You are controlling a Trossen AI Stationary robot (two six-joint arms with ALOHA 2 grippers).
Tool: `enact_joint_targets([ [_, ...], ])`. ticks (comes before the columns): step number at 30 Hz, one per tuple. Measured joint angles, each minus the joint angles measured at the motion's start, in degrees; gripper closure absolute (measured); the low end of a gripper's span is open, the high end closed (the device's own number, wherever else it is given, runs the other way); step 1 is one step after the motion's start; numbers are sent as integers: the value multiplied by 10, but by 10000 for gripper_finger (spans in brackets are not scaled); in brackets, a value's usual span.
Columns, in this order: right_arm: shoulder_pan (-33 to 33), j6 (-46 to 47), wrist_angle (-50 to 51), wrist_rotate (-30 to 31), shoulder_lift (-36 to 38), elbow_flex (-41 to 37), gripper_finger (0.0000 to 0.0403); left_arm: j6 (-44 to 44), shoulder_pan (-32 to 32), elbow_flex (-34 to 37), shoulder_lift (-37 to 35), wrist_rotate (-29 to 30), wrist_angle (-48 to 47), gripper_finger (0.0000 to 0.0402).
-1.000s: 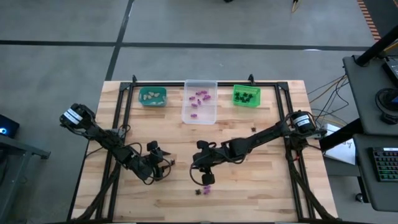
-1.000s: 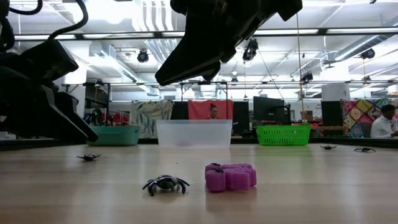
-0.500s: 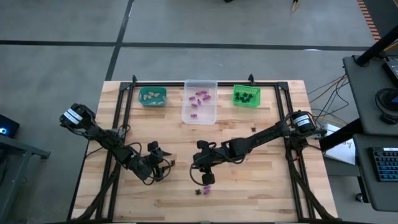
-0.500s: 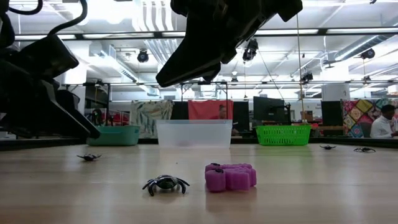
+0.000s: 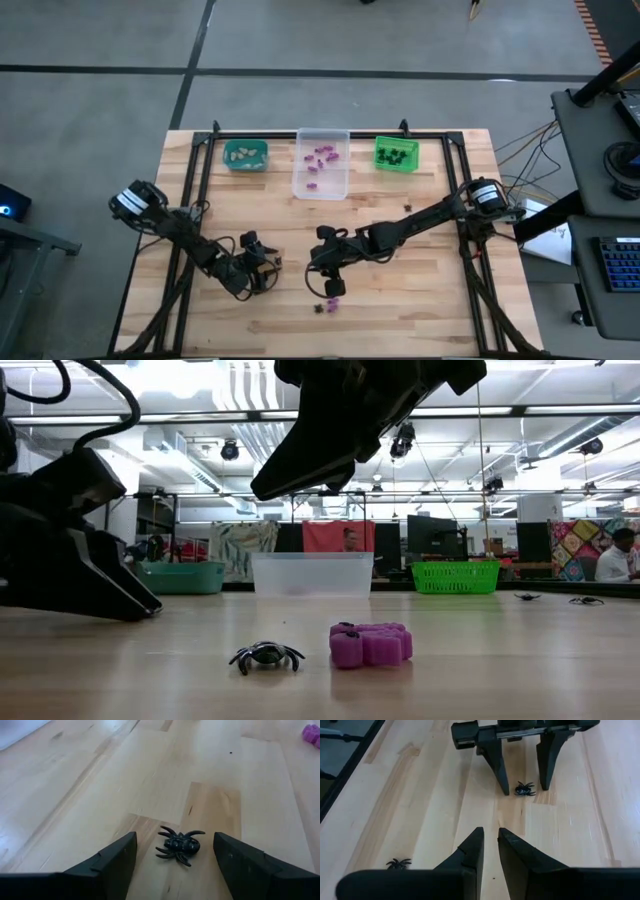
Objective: Sort Halloween decoration
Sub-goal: Put the black spider toy into the green bin
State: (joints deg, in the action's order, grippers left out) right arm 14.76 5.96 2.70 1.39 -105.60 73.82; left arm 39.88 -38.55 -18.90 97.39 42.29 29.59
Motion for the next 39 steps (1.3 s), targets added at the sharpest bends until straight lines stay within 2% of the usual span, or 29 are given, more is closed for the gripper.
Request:
enact_joint_targets([
  [4, 0, 0, 0, 0, 0, 0, 351, 2, 0, 0, 9, 1, 1, 157],
  [28, 0, 0, 2, 1, 1, 0, 351, -10, 0, 2, -12, -14, 2, 249],
  [39, 11, -4, 78, 1, 39, 0, 351, -19, 0, 2, -18, -15, 5, 283],
])
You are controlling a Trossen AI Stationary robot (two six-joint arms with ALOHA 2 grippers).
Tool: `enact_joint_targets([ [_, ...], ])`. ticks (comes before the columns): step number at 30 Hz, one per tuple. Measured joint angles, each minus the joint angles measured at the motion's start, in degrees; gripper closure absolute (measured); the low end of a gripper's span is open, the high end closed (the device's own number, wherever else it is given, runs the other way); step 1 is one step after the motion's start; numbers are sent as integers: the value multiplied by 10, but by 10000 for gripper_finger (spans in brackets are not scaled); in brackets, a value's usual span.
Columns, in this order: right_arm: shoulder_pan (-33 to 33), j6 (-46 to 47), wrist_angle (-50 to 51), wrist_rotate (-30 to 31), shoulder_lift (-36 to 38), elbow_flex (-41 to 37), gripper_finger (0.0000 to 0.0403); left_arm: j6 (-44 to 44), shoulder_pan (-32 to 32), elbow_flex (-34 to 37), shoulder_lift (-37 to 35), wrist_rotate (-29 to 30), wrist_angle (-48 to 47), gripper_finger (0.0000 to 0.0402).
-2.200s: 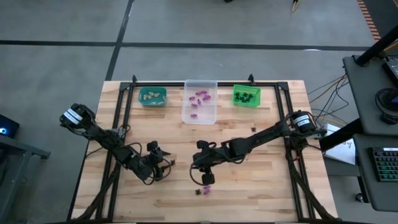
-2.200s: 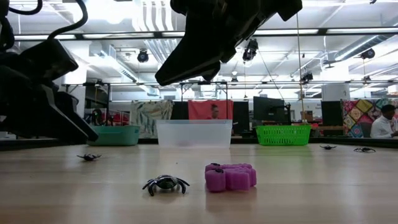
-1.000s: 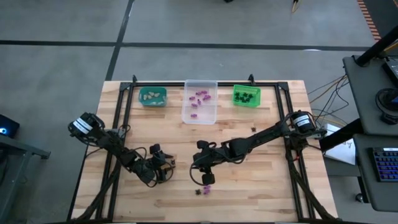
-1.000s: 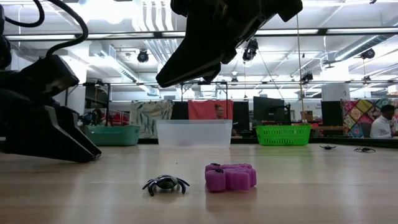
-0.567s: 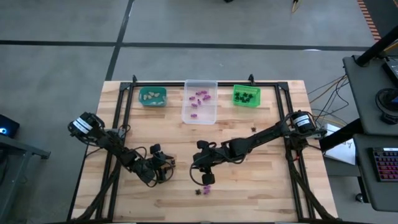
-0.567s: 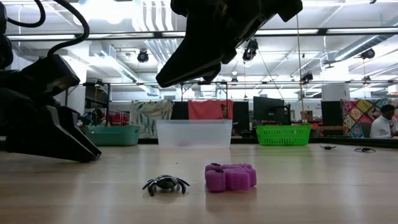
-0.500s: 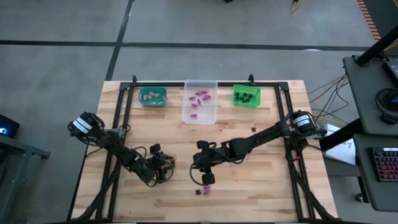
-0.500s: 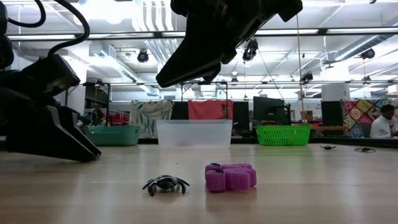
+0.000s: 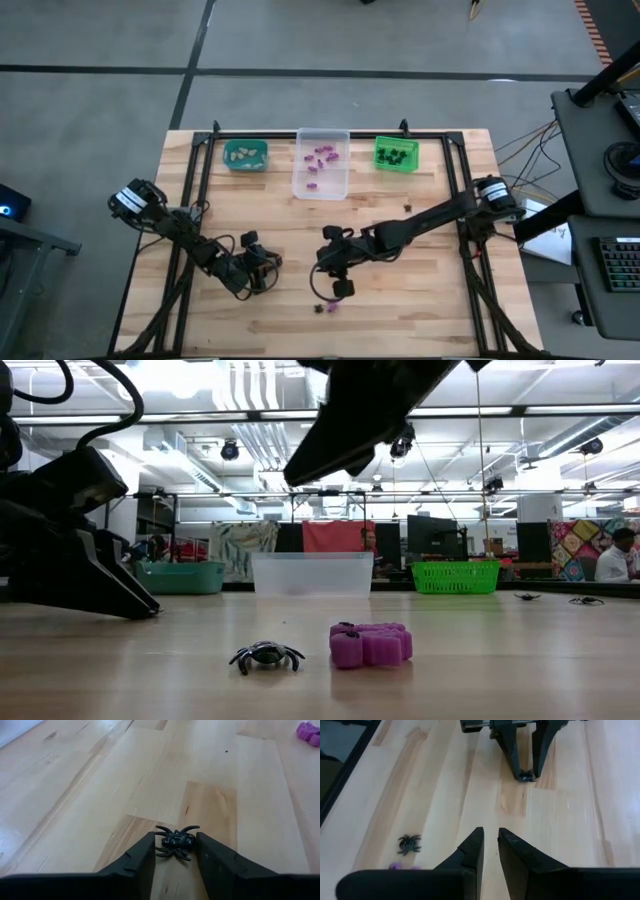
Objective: Sort Halloween decoration
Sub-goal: Put the black spider toy into the green bin
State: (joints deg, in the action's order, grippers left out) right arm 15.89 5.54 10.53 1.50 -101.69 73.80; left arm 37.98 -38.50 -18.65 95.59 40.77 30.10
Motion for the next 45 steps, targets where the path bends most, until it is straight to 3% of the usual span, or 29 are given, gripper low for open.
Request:
enact_joint_targets([
  [13, 28, 8, 68, 1, 82, -32, 351, 0, 0, -22, 0, 1, 4, 285],
  [17, 40, 30, 68, 8, 132, -75, 351, 0, 0, -33, -1, 0, 4, 285],
  [22, 58, 67, 61, 81, 206, -148, 351, -10, 0, -47, -1, 0, 0, 285],
  [30, 64, 66, -58, 106, 329, -275, 351, -56, 10, -82, -8, 1, 0, 285],
  [36, 65, 39, -71, 106, 397, -325, 351, -109, 42, -136, -10, -1, -13, 285],
  [45, 65, -37, -100, 106, 469, -371, 351, -215, 137, -218, -10, -58, -47, 285],
])
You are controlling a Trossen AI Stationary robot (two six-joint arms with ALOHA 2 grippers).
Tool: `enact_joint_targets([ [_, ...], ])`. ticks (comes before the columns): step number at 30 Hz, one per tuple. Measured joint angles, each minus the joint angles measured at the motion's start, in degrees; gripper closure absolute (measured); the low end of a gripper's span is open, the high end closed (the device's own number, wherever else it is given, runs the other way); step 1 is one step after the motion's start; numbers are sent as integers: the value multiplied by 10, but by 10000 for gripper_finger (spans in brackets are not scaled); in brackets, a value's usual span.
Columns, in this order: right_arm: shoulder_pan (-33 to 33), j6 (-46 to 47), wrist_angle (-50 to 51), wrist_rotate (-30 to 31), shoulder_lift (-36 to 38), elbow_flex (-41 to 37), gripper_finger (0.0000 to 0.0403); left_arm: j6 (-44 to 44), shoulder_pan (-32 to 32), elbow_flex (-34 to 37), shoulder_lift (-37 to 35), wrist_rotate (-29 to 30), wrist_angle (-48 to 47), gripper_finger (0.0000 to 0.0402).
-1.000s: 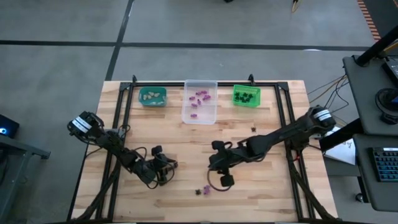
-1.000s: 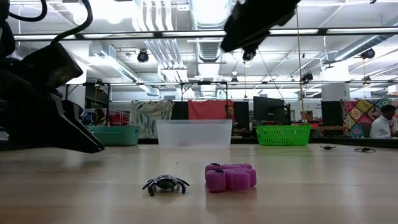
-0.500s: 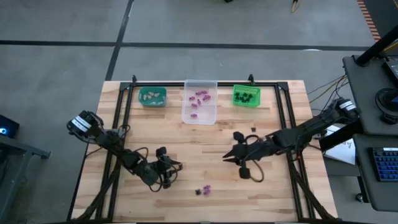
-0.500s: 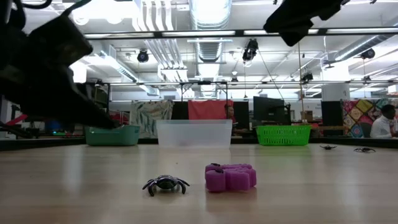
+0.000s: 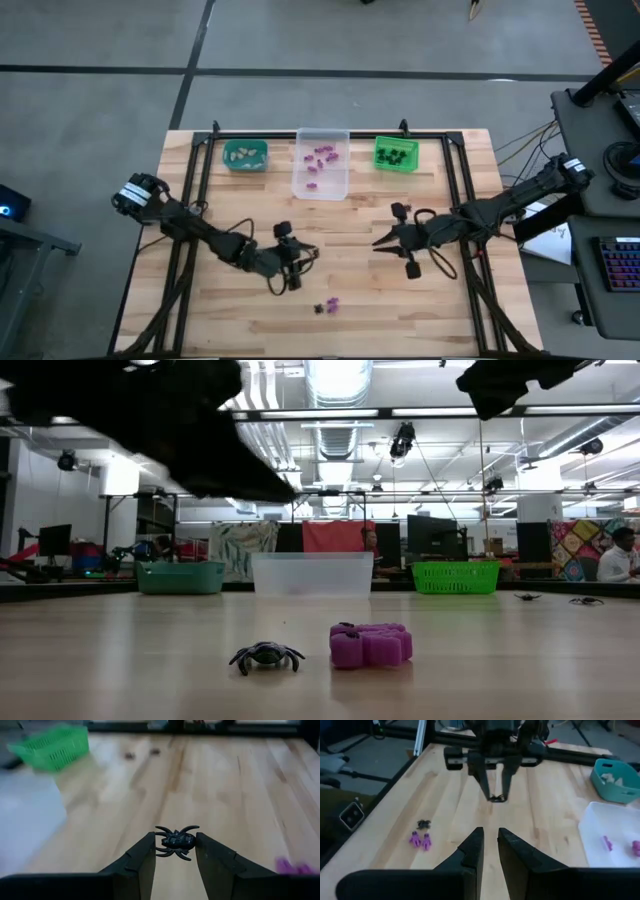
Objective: Sort Halloween decoration
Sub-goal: Put the black spider toy into the green bin
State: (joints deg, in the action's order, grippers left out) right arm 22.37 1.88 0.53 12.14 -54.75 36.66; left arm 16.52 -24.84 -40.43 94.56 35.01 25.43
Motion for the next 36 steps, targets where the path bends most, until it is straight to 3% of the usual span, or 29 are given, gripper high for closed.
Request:
enact_joint_targets([
  [9, 0, -70, -1, -1, 57, -15, 351, -165, 132, -94, 0, -87, -12, 285],
  [15, 0, -70, -2, -1, 70, -17, 351, -222, 222, -129, 4, -177, -8, 285],
  [22, 0, -58, -35, -1, 71, -17, 351, -255, 290, -158, 46, -212, 62, 285],
  [28, 0, -39, -33, -5, 76, -17, 351, -249, 326, -206, 102, -214, 62, 285],
  [36, 0, -67, -33, -36, 76, -30, 351, -291, 351, -364, 235, -223, 26, 285],
])
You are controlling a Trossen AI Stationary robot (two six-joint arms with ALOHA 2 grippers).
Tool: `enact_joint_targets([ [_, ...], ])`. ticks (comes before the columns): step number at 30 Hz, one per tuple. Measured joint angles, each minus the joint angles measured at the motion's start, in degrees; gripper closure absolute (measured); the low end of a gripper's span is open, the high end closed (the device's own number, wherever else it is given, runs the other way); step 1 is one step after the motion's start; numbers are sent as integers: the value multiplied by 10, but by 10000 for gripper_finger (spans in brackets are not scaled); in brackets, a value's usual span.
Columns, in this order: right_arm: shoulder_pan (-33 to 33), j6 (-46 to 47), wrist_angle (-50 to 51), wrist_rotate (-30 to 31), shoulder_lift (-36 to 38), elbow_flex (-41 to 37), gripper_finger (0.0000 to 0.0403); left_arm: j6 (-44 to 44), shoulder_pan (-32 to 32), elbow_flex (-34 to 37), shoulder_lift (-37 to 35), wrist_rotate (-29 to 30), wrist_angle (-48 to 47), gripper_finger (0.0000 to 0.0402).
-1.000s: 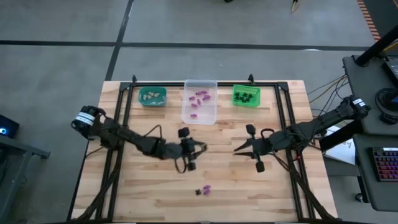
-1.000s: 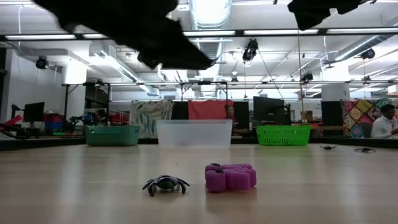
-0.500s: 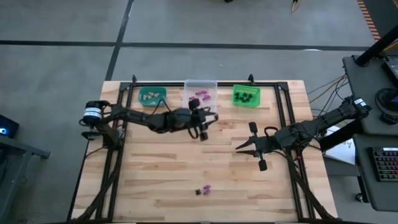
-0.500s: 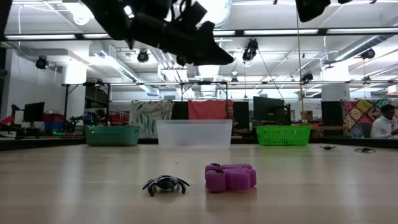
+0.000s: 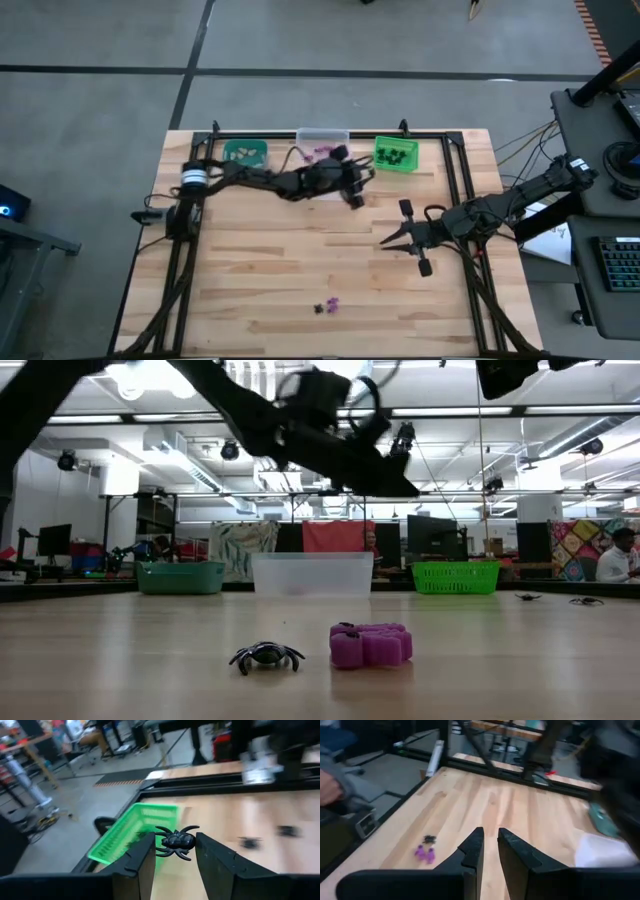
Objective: Sort Halloween decoration
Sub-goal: Put the black spider toy into the green bin
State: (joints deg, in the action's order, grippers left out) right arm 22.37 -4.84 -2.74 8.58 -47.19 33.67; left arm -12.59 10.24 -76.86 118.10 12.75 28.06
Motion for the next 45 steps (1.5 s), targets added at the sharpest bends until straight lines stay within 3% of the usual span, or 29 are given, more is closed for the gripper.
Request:
enact_joint_targets([
  [10, 0, -3, -1, -16, 7, 2, 351, 10, 44, -243, 154, 1, -142, 285],
  [17, 0, -10, -10, -16, 7, 2, 351, 11, 67, -352, 225, 1, -220, 285],
  [27, 0, -10, -10, -17, 6, 2, 351, 31, 70, -394, 255, 4, -221, 279],
  [38, 0, -2, -10, -17, 6, 2, 351, 47, 70, -398, 253, 8, -225, 185],
  [45, 0, -4, -13, -17, 16, 3, 351, 39, 37, -397, 166, 6, -338, 173],
])
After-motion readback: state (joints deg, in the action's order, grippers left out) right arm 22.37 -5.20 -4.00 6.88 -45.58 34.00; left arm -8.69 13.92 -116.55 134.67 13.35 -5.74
